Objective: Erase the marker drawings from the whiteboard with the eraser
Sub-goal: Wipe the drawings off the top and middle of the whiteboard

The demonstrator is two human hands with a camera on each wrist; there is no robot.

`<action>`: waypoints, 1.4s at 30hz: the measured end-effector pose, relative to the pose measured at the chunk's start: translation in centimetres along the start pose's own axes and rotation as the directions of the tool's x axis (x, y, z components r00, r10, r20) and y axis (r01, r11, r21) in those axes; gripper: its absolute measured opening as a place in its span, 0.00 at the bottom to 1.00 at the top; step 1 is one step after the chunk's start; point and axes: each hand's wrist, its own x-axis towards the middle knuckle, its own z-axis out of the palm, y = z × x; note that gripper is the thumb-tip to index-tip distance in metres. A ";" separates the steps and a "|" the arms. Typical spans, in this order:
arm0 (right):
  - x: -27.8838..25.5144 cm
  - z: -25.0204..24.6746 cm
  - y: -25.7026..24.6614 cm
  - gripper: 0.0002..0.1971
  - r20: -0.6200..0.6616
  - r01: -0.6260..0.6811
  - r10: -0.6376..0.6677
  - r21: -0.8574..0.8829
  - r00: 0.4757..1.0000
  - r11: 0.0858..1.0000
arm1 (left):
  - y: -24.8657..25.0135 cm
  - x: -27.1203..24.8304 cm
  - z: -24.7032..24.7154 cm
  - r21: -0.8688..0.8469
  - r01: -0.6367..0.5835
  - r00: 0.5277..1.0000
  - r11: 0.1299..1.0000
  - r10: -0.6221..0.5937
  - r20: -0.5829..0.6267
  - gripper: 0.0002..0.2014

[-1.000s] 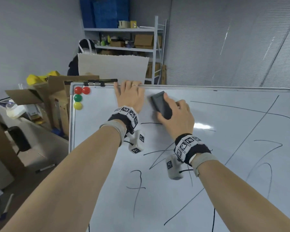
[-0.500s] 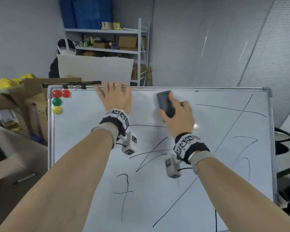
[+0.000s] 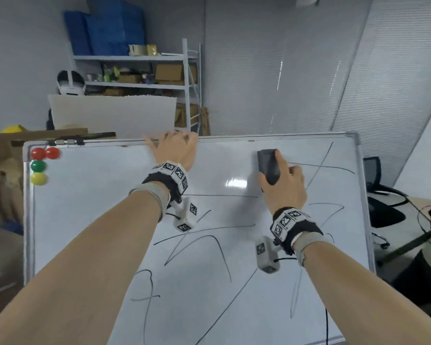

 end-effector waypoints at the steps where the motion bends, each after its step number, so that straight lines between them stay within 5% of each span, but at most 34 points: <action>1: 0.5 -0.4 0.9 0.36 0.001 -0.014 0.014 0.003 1.000 1.000 | 1.9 -0.4 0.9 0.013 -0.047 0.998 0.999 0.047 0.034 0.28; 6: 1.9 -0.8 1.5 0.36 0.001 0.122 -0.122 0.030 0.993 0.992 | 7.0 -1.7 3.2 -0.017 -0.157 0.988 0.987 0.157 -0.015 0.28; 14: 1.3 1.2 -1.8 0.36 0.060 0.339 -0.343 0.068 0.937 0.938 | 5.0 -1.6 2.9 -0.129 -0.175 0.980 0.976 0.161 -0.115 0.28; 20: 1.5 -0.1 1.7 0.35 0.008 0.122 -0.122 0.039 0.992 0.992 | 5.9 -0.6 4.8 -0.172 -0.118 0.972 0.978 0.078 -0.224 0.27; 29: 2.1 -1.5 5.0 0.33 -0.068 -0.127 0.130 0.049 0.989 0.991 | 5.8 -1.3 4.1 -0.167 -0.065 0.966 0.984 0.019 -0.259 0.24; 32: 1.3 -0.9 2.2 0.31 0.016 0.103 -0.105 0.088 0.994 0.991 | 5.8 -1.6 3.8 -0.104 -0.074 0.968 0.992 0.047 -0.246 0.23; 35: 1.1 -0.9 0.5 0.30 0.113 0.362 -0.365 0.041 0.924 0.931 | 6.3 -1.8 3.6 -0.052 -0.051 0.973 0.997 0.038 -0.226 0.22; 39: 2.1 -1.4 2.8 0.31 0.074 0.370 -0.369 0.008 0.926 0.929 | 7.9 -2.0 3.9 -0.008 0.074 0.963 0.997 -0.074 -0.257 0.25; 42: 4.0 -2.6 6.8 0.31 0.035 0.250 -0.251 0.026 0.967 0.968 | 10.3 -2.5 4.9 0.010 0.156 0.950 0.988 -0.148 -0.275 0.27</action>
